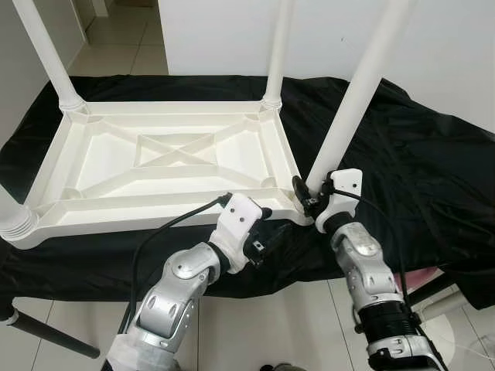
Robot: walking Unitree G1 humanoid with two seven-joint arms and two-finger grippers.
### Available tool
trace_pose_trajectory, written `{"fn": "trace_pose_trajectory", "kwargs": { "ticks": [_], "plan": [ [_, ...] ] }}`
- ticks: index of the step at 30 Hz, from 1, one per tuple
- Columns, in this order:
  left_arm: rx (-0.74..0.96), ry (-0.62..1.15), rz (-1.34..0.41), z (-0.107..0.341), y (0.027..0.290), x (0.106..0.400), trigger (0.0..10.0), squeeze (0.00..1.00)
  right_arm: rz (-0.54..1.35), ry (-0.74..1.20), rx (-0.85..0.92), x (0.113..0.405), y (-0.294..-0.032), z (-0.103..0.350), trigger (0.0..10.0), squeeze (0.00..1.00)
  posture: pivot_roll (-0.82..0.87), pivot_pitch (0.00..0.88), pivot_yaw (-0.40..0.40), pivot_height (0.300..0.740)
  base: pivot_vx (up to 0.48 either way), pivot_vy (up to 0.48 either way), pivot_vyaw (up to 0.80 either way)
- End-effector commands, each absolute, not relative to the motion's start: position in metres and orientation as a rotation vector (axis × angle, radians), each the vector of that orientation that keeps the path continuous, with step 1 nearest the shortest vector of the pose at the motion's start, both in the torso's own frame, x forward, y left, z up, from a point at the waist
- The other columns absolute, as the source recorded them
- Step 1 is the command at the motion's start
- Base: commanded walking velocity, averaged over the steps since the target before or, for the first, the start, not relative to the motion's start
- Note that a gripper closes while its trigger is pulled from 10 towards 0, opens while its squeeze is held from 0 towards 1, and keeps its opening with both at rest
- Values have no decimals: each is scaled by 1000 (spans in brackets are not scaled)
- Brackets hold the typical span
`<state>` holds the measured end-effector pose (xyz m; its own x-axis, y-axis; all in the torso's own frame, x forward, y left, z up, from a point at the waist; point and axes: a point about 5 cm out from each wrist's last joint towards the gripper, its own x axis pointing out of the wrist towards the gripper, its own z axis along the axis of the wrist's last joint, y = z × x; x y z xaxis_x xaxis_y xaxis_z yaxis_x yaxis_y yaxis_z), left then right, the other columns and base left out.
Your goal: Building children table
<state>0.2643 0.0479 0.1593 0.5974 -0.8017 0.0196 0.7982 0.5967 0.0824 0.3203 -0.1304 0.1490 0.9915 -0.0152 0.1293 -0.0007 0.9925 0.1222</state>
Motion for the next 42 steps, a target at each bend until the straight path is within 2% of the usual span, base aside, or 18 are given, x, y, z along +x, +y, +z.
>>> {"fn": "trace_pose_trajectory", "kwargs": {
  "ticks": [1, 7, 12, 13, 15, 16, 20, 29, 30, 34, 42],
  "plan": [
    [64, -59, -821, 158, 52, 270, 10000, 0, -157, -52, 190, 314, -139, 135, 10000, 0, -80, 49, -28, 740, 0, 0, 0],
    [74, -63, -814, 157, 53, 273, 10000, 0, -197, -52, 188, 312, -127, 137, 10000, 0, -78, 44, -23, 740, 0, 0, 0],
    [80, -73, -795, 159, 54, 279, 10000, 0, -153, -63, 226, 309, -114, 144, 10000, 0, -77, 42, -19, 740, 0, 0, 0],
    [81, -74, -794, 159, 54, 279, 10000, 0, -146, -70, 228, 308, -115, 146, 10000, 514, -77, 42, -19, 740, 0, 0, 0],
    [81, -74, -794, 159, 54, 279, 10000, 0, -142, -75, 231, 308, -116, 146, 10000, 514, -77, 41, -19, 740, 0, 0, 0],
    [76, -70, -808, 158, 53, 279, 10000, 0, -126, -111, 262, 308, -119, 151, 10000, 1000, -78, 41, -19, 740, 0, 0, 0],
    [56, -70, -841, 159, 50, 275, 10000, 0, -94, -171, 287, 307, -128, 157, 10000, 1000, -78, 40, -20, 740, 0, 0, 0],
    [37, -66, -875, 159, 48, 271, 10000, 0, 8, -169, 217, 310, -151, 155, 10000, 1000, -79, 44, -22, 740, 0, 0, 0],
    [42, -63, -872, 158, 48, 271, 10000, 0, 24, -167, 203, 310, -154, 154, 10000, 0, -80, 46, -22, 740, 0, 0, 0],
    [49, -43, -878, 156, 47, 269, 10000, 0, 180, -178, 78, 313, -163, 154, 10000, 0, -82, 52, -23, 740, 0, 0, 0],
    [76, -73, -864, 156, 45, 269, 10000, 0, 293, -170, 23, 314, -166, 150, 10000, 0, -82, 61, -25, 740, 0, 0, 0]
  ]
}}
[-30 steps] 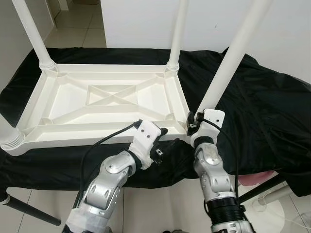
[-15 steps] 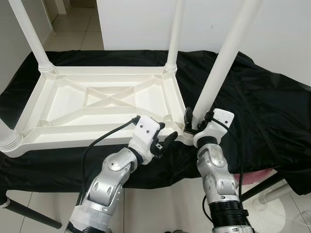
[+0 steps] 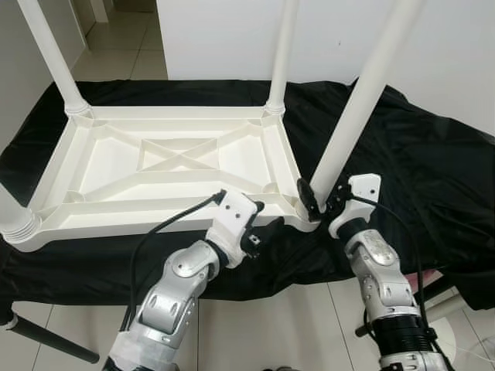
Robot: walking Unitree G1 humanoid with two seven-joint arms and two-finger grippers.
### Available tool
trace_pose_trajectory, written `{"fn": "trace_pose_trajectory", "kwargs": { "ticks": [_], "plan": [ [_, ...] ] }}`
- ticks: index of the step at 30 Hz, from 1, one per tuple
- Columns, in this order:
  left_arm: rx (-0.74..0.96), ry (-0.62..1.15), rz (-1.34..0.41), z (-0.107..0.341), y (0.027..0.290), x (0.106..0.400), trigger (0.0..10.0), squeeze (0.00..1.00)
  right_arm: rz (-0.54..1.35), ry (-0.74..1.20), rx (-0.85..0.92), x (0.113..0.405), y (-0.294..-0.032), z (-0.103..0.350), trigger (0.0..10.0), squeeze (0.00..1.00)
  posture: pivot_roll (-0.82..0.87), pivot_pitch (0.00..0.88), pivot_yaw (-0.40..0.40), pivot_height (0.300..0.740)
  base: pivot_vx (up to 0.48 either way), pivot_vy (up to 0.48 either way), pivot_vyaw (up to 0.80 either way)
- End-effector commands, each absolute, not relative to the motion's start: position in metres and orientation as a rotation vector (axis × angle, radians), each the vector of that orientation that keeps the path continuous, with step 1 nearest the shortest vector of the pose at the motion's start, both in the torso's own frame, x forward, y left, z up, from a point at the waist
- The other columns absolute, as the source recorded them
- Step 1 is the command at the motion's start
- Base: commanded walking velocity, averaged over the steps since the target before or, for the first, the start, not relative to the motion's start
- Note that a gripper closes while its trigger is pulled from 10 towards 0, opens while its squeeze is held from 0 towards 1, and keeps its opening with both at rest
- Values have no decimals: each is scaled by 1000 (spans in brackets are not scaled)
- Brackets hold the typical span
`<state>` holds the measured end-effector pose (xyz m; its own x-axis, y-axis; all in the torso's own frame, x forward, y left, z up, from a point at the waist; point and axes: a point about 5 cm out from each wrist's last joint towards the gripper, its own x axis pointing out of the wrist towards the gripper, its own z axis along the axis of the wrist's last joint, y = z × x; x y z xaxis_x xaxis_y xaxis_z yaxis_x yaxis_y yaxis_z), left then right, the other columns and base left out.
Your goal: Building children table
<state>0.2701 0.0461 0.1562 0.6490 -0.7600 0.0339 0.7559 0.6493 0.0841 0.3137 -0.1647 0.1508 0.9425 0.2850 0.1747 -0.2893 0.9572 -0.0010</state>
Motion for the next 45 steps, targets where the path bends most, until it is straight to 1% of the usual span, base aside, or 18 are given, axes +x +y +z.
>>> {"fn": "trace_pose_trajectory", "kwargs": {
  "ticks": [1, 4, 12, 13, 14, 15, 16, 17, 18, 20, 21, 29, 30, 31, 34, 40, 42, 45],
  "plan": [
    [82, -74, -869, 155, 44, 268, 10000, 0, 332, -175, 3, 314, -163, 149, 10000, 0, -83, 70, -22, 740, 0, 0, 0],
    [125, -90, -897, 153, 40, 267, 10000, 0, 430, -187, -73, 316, -156, 148, 10000, 0, -83, 70, -22, 740, 0, 0, 0],
    [102, -73, -946, 152, 39, 265, 10000, 0, 558, -181, -135, 324, -151, 147, 10000, 0, -78, 76, -19, 740, 0, 0, 0],
    [95, -69, -952, 152, 40, 264, 10000, 0, 571, -180, -138, 325, -151, 147, 8980, 0, -78, 76, -19, 740, 0, 0, 0],
    [92, -68, -955, 152, 40, 264, 10000, 0, 582, -176, -139, 325, -151, 148, 8980, 0, -75, 75, -21, 740, 0, 0, 0],
    [94, -66, -954, 151, 40, 263, 10000, 0, 593, -173, -138, 326, -151, 148, 7412, 0, -73, 76, -22, 740, 0, 0, 0],
    [94, -66, -954, 151, 40, 263, 10000, 0, 593, -173, -138, 326, -151, 148, 7412, 0, -73, 76, -22, 740, 0, 0, 0],
    [105, -66, -963, 150, 40, 261, 10000, 0, 597, -167, -145, 328, -153, 147, 3137, 0, -71, 76, -24, 740, 0, 0, 0],
    [105, -66, -963, 150, 40, 261, 10000, 0, 597, -167, -145, 328, -153, 147, 3137, 0, -71, 76, -24, 740, 0, 0, 0],
    [116, -65, -975, 149, 39, 258, 10000, 0, 604, -159, -157, 329, -156, 145, 824, 0, -64, 78, -28, 740, 0, 0, 0],
    [116, -65, -978, 148, 39, 257, 10000, 0, 607, -157, -160, 330, -157, 144, 0, 0, -64, 78, -28, 740, 0, 0, 0],
    [120, -65, -985, 148, 39, 255, 10000, 0, 613, -146, -132, 327, -159, 139, 0, 0, -63, 81, -23, 740, 0, 0, 0],
    [120, -64, -987, 148, 39, 255, 10000, 0, 612, -145, -115, 327, -159, 139, 4039, 0, -64, 81, -21, 740, 0, 0, 0],
    [124, -65, -989, 148, 39, 255, 10000, 0, 610, -147, -104, 327, -158, 139, 10000, 0, -64, 81, -21, 740, 0, 0, 0],
    [129, -66, -991, 148, 39, 255, 10000, 0, 587, -156, -90, 327, -157, 140, 10000, 0, -66, 82, -19, 740, 0, 0, 0],
    [140, -61, -999, 146, 38, 254, 10000, 0, 430, -125, -86, 333, -157, 135, 10000, 0, -71, 86, -17, 740, 0, 0, 0],
    [141, -59, -999, 145, 38, 254, 10000, 0, 413, -117, -79, 333, -157, 135, 10000, 0, -71, 86, -17, 740, 0, 0, 0],
    [135, -57, -998, 145, 37, 253, 10000, 0, 295, -112, -13, 334, -155, 136, 10000, 0, -72, 88, -21, 740, 0, 0, 0]
  ]
}}
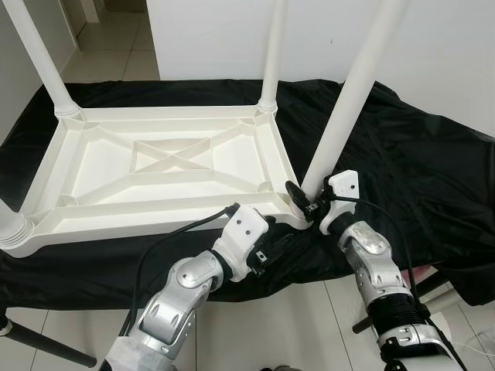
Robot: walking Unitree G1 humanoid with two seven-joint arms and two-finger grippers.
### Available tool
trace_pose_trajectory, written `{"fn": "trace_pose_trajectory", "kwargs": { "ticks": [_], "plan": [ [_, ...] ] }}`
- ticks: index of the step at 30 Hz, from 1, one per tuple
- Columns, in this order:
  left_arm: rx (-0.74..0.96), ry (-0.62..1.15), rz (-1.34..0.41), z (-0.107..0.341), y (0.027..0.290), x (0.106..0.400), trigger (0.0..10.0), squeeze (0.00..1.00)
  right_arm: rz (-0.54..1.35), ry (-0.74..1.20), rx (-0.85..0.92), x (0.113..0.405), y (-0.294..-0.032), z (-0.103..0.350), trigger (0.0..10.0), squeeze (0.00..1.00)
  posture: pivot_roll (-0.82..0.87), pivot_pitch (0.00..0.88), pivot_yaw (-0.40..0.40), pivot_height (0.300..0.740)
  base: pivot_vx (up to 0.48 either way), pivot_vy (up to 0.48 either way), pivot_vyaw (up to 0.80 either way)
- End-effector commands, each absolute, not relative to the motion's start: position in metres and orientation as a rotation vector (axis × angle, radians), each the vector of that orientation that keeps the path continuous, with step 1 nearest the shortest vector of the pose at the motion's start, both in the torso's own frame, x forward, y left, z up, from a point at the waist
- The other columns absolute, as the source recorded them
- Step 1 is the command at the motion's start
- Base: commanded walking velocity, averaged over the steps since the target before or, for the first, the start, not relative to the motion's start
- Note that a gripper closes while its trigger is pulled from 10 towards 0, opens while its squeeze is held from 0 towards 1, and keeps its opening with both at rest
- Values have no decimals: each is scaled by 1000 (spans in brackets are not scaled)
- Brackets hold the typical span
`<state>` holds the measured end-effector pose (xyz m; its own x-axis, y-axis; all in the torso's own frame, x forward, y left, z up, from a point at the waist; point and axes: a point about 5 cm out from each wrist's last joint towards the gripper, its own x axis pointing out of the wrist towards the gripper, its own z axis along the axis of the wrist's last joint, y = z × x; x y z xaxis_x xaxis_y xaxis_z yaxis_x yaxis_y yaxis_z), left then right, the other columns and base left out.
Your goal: Building children table
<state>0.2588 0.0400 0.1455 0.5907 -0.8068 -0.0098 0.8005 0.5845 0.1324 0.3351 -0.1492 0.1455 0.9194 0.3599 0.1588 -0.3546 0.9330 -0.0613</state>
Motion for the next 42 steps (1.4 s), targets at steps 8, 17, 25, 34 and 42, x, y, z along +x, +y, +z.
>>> {"fn": "trace_pose_trajectory", "kwargs": {
  "ticks": [8, 17, 25, 34, 42],
  "plan": [
    [122, -50, -989, 144, 37, 253, 10000, 0, 109, -94, 97, 329, -142, 137, 10000, 0, -72, 91, -29, 740, 0, 0, 0],
    [126, -45, -949, 143, 41, 255, 10000, 0, -70, -78, 185, 320, -117, 136, 10000, 0, -66, 89, -33, 740, 0, 0, 0],
    [126, -46, -940, 142, 41, 257, 10000, 0, -79, -78, 184, 318, -113, 141, 10000, 408, -66, 86, -38, 740, 0, 0, 0],
    [126, -55, -938, 143, 39, 258, 10000, 0, -14, -154, 133, 317, -125, 155, 10000, 1000, -70, 79, -51, 740, 0, 0, 0],
    [130, -64, -937, 144, 38, 259, 10000, 0, 186, -166, 79, 314, -134, 154, 10000, 471, -77, 71, -52, 740, 0, 0, 0]
  ]
}}
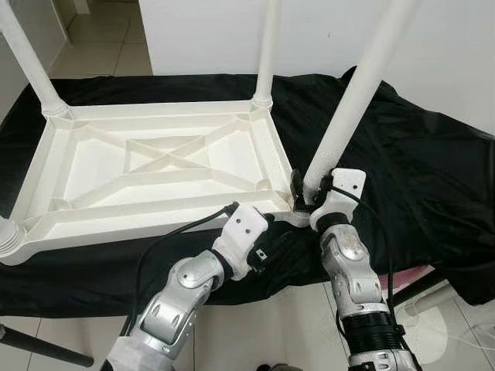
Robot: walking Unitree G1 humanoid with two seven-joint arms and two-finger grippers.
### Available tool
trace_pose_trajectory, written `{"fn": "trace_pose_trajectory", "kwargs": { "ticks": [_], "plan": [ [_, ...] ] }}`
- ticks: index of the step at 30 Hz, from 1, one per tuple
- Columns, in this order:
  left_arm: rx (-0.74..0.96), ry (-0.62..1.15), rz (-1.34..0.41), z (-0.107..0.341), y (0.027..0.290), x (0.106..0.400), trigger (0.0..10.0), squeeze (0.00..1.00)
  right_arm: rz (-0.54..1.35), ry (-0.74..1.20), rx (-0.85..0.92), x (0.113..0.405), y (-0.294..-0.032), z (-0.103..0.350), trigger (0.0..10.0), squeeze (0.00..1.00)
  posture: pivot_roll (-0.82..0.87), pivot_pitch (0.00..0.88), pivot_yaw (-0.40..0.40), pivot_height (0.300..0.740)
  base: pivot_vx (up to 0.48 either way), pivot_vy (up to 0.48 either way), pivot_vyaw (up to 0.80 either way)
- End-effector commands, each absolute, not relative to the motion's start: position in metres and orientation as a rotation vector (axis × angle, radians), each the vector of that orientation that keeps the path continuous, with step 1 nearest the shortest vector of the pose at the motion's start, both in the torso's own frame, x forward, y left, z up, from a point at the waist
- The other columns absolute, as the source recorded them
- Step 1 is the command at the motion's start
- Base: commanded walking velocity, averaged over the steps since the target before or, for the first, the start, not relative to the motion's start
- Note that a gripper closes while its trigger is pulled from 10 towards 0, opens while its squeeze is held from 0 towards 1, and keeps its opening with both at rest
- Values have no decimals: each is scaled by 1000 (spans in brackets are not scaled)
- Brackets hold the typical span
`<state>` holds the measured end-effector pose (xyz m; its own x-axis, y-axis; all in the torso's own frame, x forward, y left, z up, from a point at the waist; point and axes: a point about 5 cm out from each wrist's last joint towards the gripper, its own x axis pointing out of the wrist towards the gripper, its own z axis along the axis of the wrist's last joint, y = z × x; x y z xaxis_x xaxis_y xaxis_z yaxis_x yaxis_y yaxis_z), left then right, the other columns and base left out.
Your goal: Building children table
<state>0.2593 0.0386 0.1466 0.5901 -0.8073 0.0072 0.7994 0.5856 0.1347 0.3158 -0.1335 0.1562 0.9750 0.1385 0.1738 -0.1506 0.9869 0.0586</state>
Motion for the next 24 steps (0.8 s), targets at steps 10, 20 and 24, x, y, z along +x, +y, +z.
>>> {"fn": "trace_pose_trajectory", "kwargs": {
  "ticks": [10, 20, 24],
  "plan": [
    [129, -80, -932, 146, 38, 261, 10000, 0, 350, -162, 14, 312, -135, 148, 10000, 0, -66, 66, -64, 740, 0, 0, 0],
    [117, -91, -943, 148, 39, 261, 10000, 0, 489, -131, -69, 315, -146, 141, 10000, 0, -70, 65, -54, 740, 0, 0, 0],
    [122, -93, -953, 148, 38, 260, 10000, 0, 526, -124, -98, 319, -149, 142, 10000, 0, -69, 69, -52, 740, 0, 0, 0]
  ]
}}
